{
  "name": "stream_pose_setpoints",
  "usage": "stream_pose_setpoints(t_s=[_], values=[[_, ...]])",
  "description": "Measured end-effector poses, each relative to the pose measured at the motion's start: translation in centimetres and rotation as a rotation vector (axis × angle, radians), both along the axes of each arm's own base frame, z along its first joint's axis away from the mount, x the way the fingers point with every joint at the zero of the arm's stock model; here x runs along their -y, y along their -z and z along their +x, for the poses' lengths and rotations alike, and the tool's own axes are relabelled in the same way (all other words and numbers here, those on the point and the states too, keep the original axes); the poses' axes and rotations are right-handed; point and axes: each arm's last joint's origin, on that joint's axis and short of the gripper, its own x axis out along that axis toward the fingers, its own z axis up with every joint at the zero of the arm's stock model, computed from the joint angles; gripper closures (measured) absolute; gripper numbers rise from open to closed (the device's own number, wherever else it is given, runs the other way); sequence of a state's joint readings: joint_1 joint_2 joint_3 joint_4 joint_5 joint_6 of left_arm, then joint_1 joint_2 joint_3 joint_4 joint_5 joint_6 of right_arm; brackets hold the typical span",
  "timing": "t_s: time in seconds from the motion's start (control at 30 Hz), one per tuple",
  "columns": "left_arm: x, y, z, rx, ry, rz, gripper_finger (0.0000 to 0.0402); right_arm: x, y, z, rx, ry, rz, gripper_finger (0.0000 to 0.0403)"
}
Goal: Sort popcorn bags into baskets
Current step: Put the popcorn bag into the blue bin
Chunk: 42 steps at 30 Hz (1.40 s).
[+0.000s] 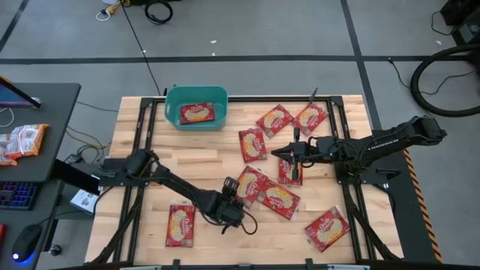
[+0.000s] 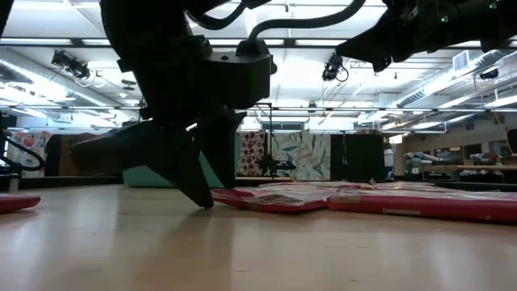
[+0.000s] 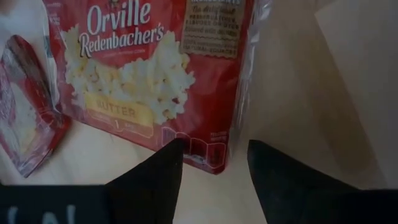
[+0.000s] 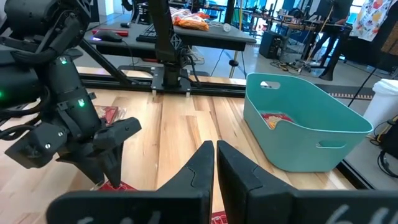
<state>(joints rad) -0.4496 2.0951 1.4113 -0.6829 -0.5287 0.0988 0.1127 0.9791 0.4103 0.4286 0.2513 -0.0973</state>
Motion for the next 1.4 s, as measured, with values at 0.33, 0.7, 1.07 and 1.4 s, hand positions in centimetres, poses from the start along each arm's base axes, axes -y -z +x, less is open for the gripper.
stream_pose_setpoints(t_s=[0.33,0.7,1.07,1.4], values=[[-0.5,0.3,0.2,-0.021,-0.016,-0.035,0.0283,0.0,0.0,0.0,0.001,-0.001,0.000,0.0379],[-0.8,0.3,0.2,-0.035,-0.037,-0.051,0.0394,0.0,0.0,0.0,0.003,-0.002,0.001,0.0379],[-3.1,-7.7,-0.1,-0.053,-0.120,-0.061,0.0399,0.0,-0.1,0.0,0.004,-0.003,0.001,0.0379],[-9.2,-17.2,-3.8,0.169,-0.305,-0.093,0.0400,-0.1,-0.1,0.0,0.005,-0.012,0.003,0.0379]])
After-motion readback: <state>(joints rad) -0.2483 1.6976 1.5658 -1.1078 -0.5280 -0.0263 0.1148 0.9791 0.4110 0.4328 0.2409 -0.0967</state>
